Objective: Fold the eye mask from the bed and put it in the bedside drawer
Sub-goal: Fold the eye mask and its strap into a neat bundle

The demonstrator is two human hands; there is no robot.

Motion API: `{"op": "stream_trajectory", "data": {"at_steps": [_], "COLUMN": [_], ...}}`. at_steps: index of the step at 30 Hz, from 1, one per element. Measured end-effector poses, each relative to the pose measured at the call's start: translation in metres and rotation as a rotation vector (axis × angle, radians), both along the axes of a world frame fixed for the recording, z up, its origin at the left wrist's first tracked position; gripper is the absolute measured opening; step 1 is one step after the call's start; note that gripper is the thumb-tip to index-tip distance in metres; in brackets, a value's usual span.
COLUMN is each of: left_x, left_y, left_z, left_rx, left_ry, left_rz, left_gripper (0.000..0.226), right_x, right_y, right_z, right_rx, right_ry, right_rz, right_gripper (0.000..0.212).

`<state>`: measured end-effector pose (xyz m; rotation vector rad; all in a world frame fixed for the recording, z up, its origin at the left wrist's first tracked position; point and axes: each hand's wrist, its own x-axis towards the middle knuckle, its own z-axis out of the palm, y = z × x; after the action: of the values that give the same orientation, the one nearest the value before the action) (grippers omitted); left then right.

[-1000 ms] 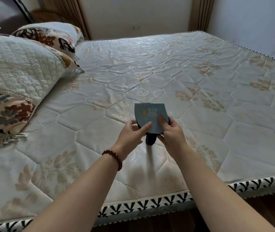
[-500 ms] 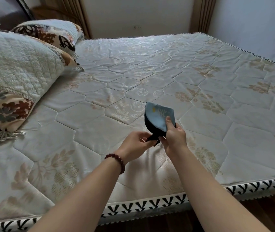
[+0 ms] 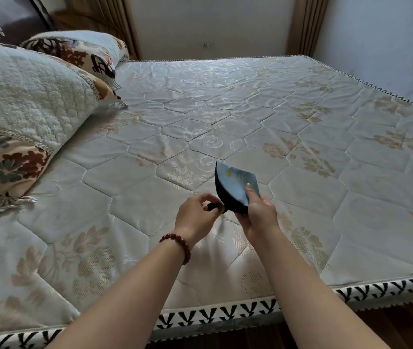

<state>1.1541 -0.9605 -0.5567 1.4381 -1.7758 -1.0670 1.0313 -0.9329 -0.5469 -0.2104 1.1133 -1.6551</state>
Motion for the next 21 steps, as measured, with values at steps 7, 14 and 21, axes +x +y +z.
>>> {"op": "stream_trajectory", "data": {"at_steps": [7, 14, 21], "left_x": [-0.008, -0.013, -0.017], "left_y": [0.004, 0.002, -0.003], "left_z": [0.006, 0.024, 0.013], "left_rx": [0.246, 0.734, 0.675], "left_ry": [0.232, 0.880, 0.854], "left_rz": [-0.099, 0.098, 0.084], "left_gripper": [0.017, 0.028, 0.038], "right_x": [0.000, -0.003, -0.003], "right_y": [0.000, -0.001, -0.001], "right_z": [-0.010, -0.018, -0.021], "right_rx": [0.008, 0.048, 0.101], "right_ry": [-0.020, 0.051, 0.137], "right_rz": [0.035, 0.019, 0.043], "right_gripper": [0.030, 0.020, 0.008]}}
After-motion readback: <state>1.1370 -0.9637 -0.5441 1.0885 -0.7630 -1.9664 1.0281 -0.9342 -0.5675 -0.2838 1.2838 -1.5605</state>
